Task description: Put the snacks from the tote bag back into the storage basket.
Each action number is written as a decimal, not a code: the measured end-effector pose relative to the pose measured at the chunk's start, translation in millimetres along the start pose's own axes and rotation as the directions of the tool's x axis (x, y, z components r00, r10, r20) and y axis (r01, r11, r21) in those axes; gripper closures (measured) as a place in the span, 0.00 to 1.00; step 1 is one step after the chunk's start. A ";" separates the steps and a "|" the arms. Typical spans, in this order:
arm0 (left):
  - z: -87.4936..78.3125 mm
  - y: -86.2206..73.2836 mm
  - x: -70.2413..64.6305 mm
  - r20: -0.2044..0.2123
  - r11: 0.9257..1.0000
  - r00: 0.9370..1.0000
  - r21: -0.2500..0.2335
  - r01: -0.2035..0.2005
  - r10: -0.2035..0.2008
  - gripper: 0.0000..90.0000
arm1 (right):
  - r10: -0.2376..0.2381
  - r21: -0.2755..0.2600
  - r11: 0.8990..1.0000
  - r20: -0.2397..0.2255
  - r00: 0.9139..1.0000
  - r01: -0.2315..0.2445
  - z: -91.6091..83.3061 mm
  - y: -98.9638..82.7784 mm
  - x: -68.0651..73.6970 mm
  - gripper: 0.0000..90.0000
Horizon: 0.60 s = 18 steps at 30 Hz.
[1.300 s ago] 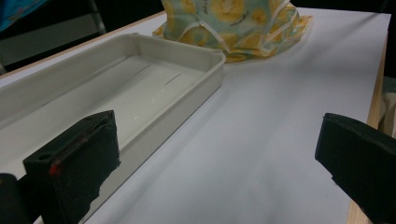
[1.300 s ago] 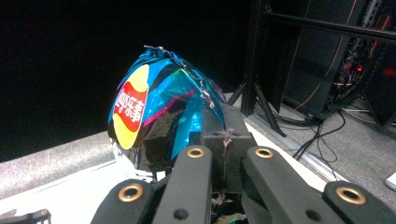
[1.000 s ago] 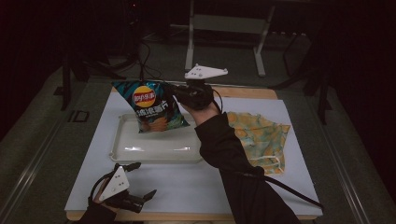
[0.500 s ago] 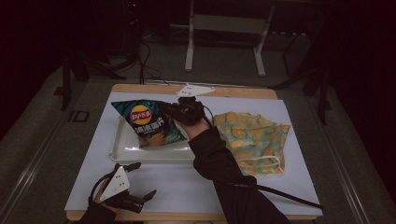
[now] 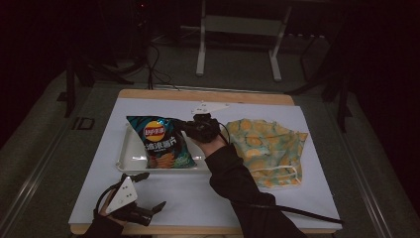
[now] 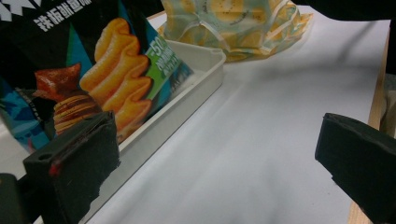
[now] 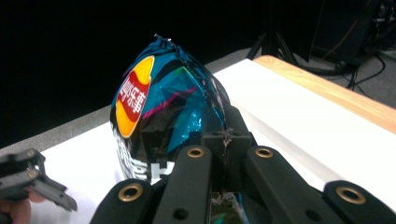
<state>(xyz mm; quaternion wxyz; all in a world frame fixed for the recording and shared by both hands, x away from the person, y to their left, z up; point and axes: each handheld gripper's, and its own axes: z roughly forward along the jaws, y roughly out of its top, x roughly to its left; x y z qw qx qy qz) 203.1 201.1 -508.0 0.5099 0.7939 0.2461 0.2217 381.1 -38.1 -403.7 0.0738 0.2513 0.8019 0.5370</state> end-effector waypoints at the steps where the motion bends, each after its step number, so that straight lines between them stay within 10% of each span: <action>1: 0.1 0.0 0.0 0.000 1.000 1.000 0.000 0.001 -0.001 0.00 | 0.006 0.005 1.000 -0.001 1.000 -0.006 -1.0 -2.0 -2.8 1.00; 18: 1.5 -0.1 -0.2 0.006 1.000 1.000 0.006 -0.006 0.006 0.00 | 0.066 0.112 0.991 0.089 0.994 -0.076 13.2 -20.2 -42.1 1.00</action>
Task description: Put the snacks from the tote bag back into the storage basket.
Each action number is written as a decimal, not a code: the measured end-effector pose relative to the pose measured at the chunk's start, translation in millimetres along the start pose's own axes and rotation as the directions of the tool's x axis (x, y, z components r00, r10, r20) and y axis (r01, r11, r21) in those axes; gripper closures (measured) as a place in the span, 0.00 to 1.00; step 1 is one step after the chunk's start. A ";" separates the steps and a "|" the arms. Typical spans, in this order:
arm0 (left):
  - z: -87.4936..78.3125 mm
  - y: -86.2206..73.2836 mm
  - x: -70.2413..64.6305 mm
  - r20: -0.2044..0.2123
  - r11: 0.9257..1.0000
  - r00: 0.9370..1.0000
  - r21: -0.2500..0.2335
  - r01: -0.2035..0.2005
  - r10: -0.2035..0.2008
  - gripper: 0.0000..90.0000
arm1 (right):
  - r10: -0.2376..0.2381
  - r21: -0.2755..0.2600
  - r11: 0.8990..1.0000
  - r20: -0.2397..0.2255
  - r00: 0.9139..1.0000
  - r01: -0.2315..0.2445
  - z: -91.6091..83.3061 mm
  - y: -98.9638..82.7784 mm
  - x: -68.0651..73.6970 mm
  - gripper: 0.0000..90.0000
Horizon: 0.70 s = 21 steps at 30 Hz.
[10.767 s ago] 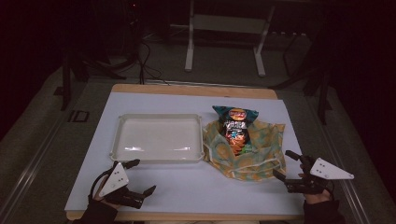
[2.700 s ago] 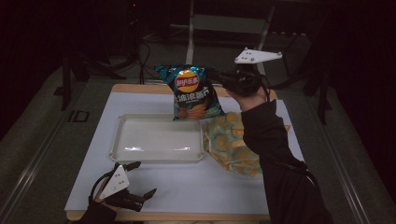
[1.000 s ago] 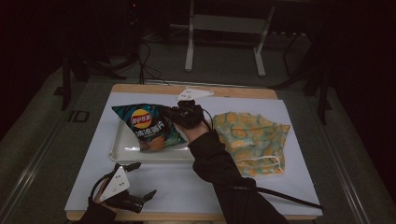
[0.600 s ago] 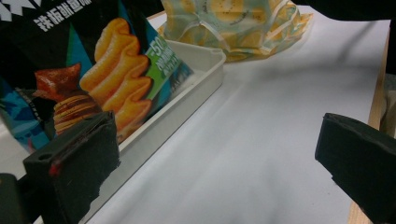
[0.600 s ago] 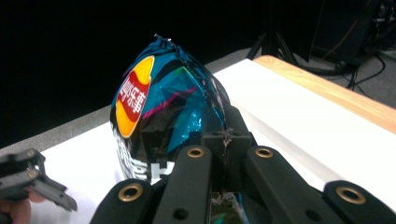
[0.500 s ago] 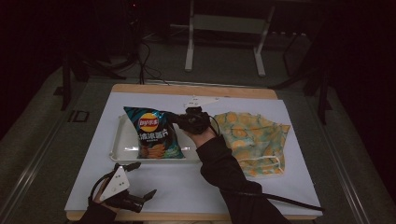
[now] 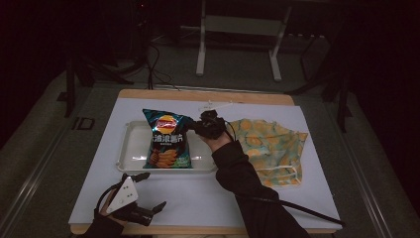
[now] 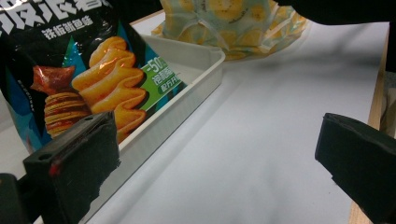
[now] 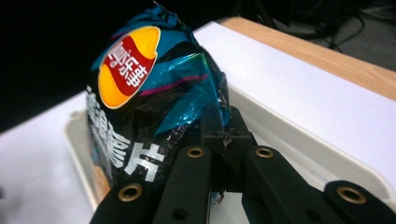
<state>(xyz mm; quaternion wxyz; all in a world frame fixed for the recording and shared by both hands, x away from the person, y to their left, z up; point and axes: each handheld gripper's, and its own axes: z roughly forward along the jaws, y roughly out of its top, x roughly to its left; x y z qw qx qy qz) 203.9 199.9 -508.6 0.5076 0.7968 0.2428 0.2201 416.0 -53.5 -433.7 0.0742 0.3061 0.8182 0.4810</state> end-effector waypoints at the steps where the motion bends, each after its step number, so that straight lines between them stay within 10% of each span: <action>1: 0.1 0.0 0.0 0.000 1.000 1.000 0.000 -0.001 0.001 0.00 | 0.005 0.006 1.000 0.009 1.000 -0.005 2.0 -0.9 -1.9 1.00; 12: 0.3 0.1 0.9 -0.005 1.000 1.000 -0.003 0.004 -0.004 0.00 | 0.017 0.048 0.999 0.068 0.998 -0.020 22.3 -5.5 -18.5 0.99; 21: 0.8 -0.1 1.3 -0.002 1.000 1.000 -0.002 0.006 -0.006 0.00 | -0.005 0.071 0.997 0.120 0.993 -0.003 21.6 0.4 -18.4 0.77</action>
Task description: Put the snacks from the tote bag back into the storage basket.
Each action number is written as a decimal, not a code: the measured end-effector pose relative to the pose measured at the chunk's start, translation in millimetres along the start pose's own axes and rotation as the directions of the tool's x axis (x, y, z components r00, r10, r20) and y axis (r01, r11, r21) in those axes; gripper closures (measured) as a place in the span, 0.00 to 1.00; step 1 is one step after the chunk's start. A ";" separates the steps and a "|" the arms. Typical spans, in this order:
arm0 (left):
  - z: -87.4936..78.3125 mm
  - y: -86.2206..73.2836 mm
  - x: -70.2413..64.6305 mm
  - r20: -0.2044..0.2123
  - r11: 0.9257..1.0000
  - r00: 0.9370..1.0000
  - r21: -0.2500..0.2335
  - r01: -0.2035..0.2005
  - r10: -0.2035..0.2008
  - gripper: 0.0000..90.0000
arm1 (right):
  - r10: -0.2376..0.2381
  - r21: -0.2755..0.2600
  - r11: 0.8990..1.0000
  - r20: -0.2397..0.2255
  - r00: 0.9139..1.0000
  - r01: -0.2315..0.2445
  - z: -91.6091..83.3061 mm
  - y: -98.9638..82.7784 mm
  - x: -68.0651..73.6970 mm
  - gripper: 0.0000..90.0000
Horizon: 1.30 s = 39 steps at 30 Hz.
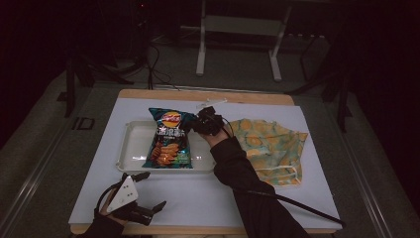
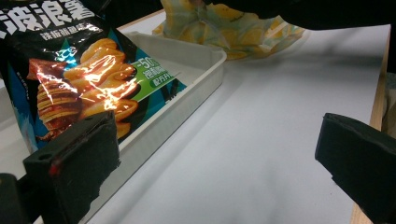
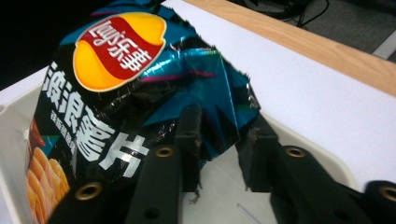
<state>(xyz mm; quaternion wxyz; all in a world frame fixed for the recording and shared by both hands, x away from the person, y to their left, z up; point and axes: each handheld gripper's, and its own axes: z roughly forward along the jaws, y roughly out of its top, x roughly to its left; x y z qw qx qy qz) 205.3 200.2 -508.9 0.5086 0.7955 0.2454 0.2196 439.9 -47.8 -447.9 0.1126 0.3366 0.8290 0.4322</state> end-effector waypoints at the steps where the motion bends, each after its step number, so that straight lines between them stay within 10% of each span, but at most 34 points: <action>1: 0.0 0.0 0.0 0.001 1.000 1.000 0.000 -0.001 0.001 0.00 | -0.010 -0.001 1.000 0.011 1.000 0.010 -2.0 1.5 0.3 0.75; 10: 0.2 0.2 0.0 -0.001 1.000 1.000 -0.002 0.002 -0.002 0.00 | -0.054 -0.024 0.998 0.049 0.997 0.055 -33.2 16.1 0.2 0.61; 22: 0.8 0.5 -0.1 -0.002 1.000 1.000 0.001 0.005 -0.005 0.00 | -0.068 0.005 0.998 0.019 0.998 0.068 -76.1 23.0 -10.0 0.17; 39: 1.1 0.5 0.1 -0.005 1.000 1.000 0.002 0.005 -0.005 0.00 | -0.013 -0.072 0.997 0.176 0.984 0.026 -143.6 2.8 -55.1 0.16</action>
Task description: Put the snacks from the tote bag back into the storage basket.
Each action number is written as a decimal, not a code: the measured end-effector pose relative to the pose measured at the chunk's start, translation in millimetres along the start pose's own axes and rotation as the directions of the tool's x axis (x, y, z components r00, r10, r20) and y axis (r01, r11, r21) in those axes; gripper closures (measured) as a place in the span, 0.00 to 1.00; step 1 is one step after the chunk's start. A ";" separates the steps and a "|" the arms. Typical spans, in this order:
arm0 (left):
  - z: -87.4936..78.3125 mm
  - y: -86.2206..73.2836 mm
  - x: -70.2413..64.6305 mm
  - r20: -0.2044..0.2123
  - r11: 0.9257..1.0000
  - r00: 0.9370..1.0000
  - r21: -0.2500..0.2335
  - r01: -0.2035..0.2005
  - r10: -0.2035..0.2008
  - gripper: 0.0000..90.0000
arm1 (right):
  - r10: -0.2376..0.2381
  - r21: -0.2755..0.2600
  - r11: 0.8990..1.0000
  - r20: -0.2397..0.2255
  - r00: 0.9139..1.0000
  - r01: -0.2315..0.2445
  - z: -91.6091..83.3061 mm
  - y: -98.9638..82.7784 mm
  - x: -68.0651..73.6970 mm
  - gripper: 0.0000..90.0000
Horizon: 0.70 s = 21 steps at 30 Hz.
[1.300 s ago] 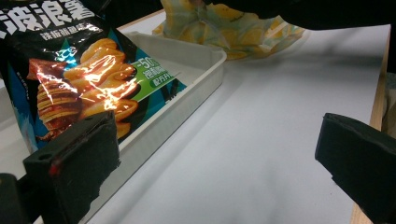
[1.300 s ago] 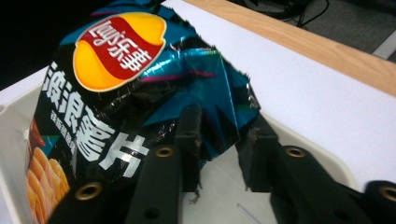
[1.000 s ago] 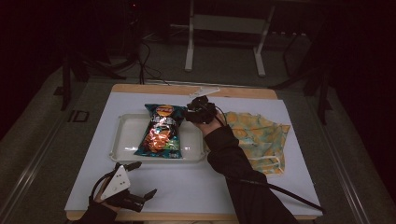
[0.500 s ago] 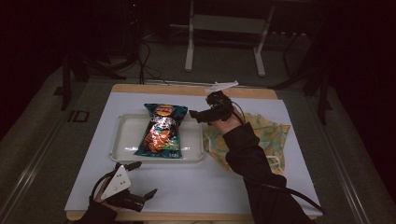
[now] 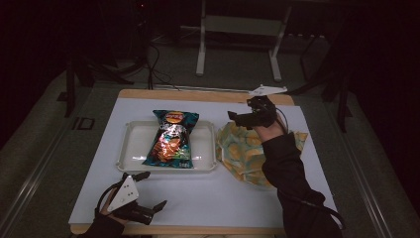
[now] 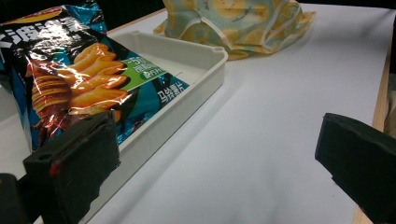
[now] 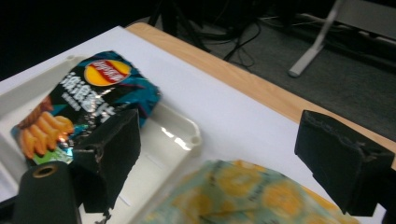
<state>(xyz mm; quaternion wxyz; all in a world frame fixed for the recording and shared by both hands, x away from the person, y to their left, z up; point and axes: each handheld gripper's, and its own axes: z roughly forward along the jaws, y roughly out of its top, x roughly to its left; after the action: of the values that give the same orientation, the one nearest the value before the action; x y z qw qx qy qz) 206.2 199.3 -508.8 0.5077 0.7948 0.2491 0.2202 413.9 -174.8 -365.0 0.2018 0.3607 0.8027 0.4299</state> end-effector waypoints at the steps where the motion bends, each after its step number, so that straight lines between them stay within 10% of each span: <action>1: -0.1 0.0 0.0 -0.001 1.000 1.000 0.000 0.000 0.000 0.00 | 0.006 -0.007 1.000 0.007 1.000 -0.005 -3.5 -2.0 -3.8 0.16; 21: 0.4 0.2 -0.1 -0.001 1.000 1.000 0.002 0.000 0.000 0.00 | 0.108 -0.079 0.992 0.177 0.978 -0.096 -58.9 -63.7 -63.9 0.16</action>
<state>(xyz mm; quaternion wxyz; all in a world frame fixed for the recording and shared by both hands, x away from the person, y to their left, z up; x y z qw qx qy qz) 206.4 198.8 -508.8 0.5069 0.7951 0.2495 0.2204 392.8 -278.6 -385.1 0.2640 0.4318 0.7459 0.4329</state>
